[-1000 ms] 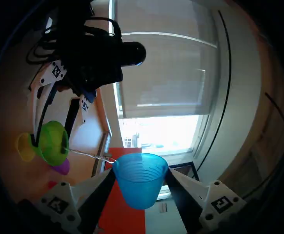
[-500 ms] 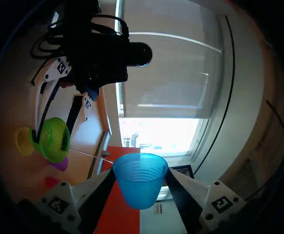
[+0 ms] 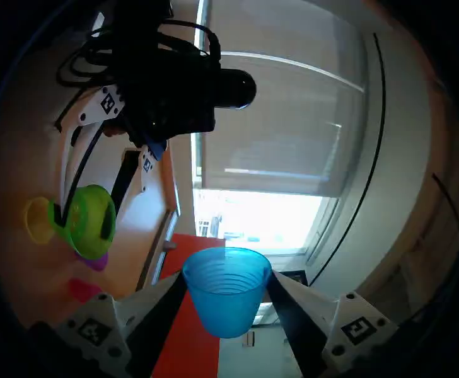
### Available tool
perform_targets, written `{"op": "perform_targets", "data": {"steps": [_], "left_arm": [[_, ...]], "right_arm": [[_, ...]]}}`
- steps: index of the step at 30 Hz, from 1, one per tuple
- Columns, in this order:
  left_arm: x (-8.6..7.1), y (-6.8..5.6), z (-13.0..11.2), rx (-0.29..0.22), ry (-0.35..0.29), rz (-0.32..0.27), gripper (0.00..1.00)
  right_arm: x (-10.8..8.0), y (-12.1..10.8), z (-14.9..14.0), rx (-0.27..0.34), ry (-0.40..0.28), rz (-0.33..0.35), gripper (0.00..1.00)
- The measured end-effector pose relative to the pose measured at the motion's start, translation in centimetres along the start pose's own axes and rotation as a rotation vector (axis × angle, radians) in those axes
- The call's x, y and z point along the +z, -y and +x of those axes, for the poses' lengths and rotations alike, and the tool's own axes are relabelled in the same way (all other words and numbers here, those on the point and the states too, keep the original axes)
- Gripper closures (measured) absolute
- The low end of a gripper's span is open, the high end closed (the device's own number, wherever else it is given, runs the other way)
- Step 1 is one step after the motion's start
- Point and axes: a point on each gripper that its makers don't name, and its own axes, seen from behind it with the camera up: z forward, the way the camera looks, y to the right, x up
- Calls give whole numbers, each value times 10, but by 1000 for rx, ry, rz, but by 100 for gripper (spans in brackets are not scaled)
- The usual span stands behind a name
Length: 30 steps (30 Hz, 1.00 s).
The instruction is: Pour water
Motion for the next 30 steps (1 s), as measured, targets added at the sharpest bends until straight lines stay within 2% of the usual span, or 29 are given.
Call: {"op": "perform_targets", "data": {"steps": [9,16,21,30], "left_arm": [[0,0,0,1,1,3,11],[-1,-2,0,4,1,-1,11],[-1,0,0,4,2,4,11],[-2,1,0,3,0,6,11]], "right_arm": [[1,-2,-3,88,-4,-4,10],[-1,-1,-9,251,-8,-5,10],[-3,3,-12,432,-8,-5,9],[-7,7,-9,853,-30,-2,10]]}}
